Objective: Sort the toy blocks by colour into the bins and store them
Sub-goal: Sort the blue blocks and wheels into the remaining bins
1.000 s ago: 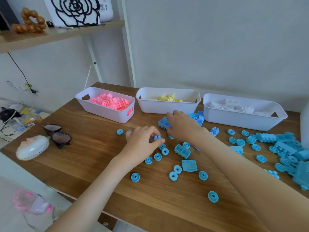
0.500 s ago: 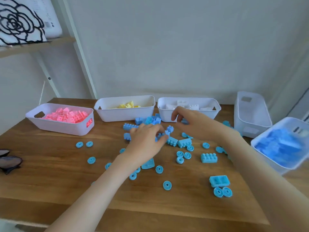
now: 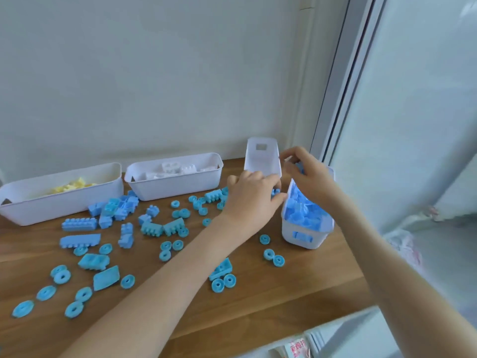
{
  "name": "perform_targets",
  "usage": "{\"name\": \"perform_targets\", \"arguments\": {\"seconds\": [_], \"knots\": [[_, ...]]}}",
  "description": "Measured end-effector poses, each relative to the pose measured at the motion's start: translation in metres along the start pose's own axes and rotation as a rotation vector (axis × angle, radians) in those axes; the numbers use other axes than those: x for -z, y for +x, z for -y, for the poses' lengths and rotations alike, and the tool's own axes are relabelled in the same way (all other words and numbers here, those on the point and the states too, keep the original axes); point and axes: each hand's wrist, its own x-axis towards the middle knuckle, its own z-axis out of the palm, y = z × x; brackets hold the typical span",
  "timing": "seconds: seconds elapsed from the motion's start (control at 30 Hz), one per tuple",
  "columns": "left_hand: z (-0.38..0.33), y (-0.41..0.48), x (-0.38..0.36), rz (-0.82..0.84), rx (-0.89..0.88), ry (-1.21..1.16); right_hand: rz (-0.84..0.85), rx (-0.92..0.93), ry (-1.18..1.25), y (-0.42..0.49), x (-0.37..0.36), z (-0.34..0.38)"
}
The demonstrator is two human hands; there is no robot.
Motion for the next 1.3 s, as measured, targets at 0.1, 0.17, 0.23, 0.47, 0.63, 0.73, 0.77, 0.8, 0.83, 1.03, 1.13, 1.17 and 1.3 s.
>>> {"name": "perform_targets", "arguments": {"seconds": [0.1,0.17,0.23,0.47,0.63,0.73,0.77,0.8,0.83,1.03,1.13,1.17,1.3], "knots": [[-0.012,0.005,-0.008,-0.016,-0.026,-0.048,-0.089,-0.139,-0.077,0.011,0.021,-0.033],[-0.022,0.009,-0.014,0.06,-0.057,-0.095,0.028,-0.233,-0.208,0.011,0.024,-0.053],[-0.031,0.011,-0.022,0.168,-0.114,-0.019,0.149,-0.24,-0.347,0.006,0.018,-0.063],[-0.03,0.001,-0.016,0.338,-0.009,0.117,0.273,-0.068,-0.458,-0.005,0.0,-0.053],[-0.011,-0.001,-0.007,0.217,0.153,-0.187,0.324,-0.083,-0.399,0.001,-0.005,-0.029],[0.01,-0.007,0.002,0.156,0.2,-0.236,0.269,-0.003,-0.413,0.006,-0.008,-0.01],[0.017,-0.011,0.007,0.14,0.201,-0.224,0.273,0.032,-0.412,0.007,-0.011,0.001],[0.025,-0.015,0.012,0.13,0.207,-0.202,0.279,0.069,-0.402,0.007,-0.014,0.013],[0.033,-0.02,0.016,0.124,0.217,-0.182,0.287,0.106,-0.381,0.006,-0.02,0.023],[0.105,-0.071,0.042,0.08,0.36,-0.042,0.411,0.339,-0.236,-0.006,-0.091,0.087],[0.145,-0.101,0.056,0.081,0.445,0.085,0.52,0.38,-0.197,-0.006,-0.135,0.11],[0.157,-0.111,0.061,0.078,0.467,0.11,0.555,0.376,-0.204,-0.004,-0.151,0.114],[0.203,-0.144,0.085,0.017,0.56,0.165,0.67,0.333,-0.236,0.005,-0.206,0.132]]}}
